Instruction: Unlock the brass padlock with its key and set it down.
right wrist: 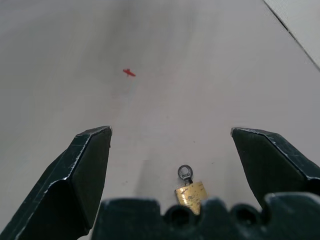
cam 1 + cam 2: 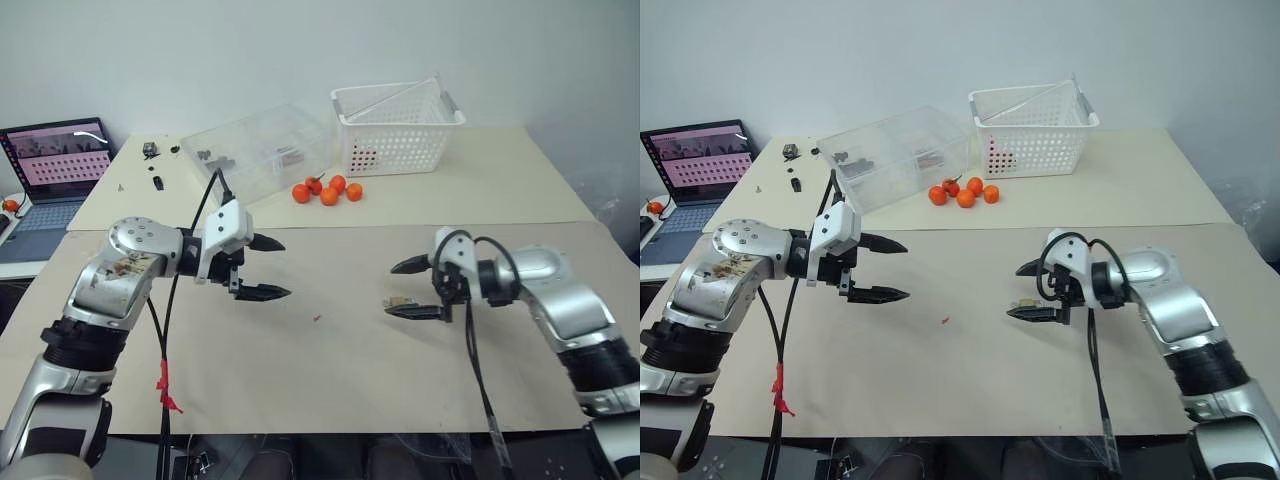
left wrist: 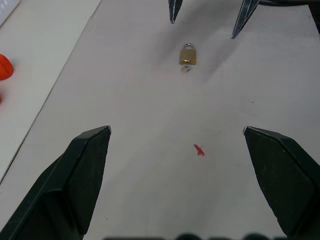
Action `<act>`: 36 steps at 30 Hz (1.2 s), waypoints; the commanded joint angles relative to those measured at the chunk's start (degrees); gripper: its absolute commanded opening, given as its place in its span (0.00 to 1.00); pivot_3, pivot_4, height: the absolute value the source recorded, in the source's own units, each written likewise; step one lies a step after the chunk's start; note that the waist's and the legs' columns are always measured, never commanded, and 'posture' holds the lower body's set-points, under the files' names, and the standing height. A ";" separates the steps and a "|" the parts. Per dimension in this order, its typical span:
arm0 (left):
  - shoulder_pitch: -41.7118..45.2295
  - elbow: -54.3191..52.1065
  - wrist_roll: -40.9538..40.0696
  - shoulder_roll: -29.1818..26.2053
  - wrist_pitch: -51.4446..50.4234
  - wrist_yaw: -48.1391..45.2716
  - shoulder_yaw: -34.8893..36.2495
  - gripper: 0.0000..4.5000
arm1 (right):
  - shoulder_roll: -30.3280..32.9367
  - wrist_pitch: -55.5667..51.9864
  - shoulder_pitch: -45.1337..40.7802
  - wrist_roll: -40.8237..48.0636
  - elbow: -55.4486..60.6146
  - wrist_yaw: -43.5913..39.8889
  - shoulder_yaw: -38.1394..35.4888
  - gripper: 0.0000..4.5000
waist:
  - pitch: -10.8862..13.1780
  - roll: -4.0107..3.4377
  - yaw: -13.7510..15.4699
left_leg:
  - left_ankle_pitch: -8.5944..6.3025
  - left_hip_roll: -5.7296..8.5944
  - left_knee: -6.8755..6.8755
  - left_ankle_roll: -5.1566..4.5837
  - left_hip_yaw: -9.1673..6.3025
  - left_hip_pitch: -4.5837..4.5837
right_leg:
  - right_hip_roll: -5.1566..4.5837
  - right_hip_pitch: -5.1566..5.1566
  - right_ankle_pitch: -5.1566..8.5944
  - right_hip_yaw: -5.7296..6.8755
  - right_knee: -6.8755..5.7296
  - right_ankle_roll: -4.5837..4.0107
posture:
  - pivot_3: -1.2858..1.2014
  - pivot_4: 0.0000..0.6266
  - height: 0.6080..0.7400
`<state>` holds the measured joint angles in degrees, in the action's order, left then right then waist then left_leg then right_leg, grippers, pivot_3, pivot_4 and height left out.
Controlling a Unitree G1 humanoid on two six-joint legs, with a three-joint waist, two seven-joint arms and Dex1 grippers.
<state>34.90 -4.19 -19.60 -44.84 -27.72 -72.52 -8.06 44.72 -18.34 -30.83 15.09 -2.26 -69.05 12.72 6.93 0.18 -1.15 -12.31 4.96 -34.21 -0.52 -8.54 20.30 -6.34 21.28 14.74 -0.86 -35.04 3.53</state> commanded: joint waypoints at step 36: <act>-3.14 -7.73 -0.58 -4.73 -2.88 4.97 2.97 1.00 | -5.63 24.44 -8.18 -10.34 -31.75 -8.85 0.66 1.00 | -0.01 -0.02 -0.05 | 0.00 0.04 0.01 0.00 -0.16 -0.02 | 0.07 -0.01 -0.05 -0.06 -0.02 -0.08 | 0.52 0.24 1.00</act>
<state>31.39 -10.48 -19.97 -48.53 -30.47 -68.02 -6.88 38.89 4.62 -37.56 4.63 -34.30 -77.49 14.86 6.93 0.16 -1.21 -12.31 5.01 -34.20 -0.51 -8.70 20.28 -6.27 21.27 14.69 -0.92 -35.07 3.45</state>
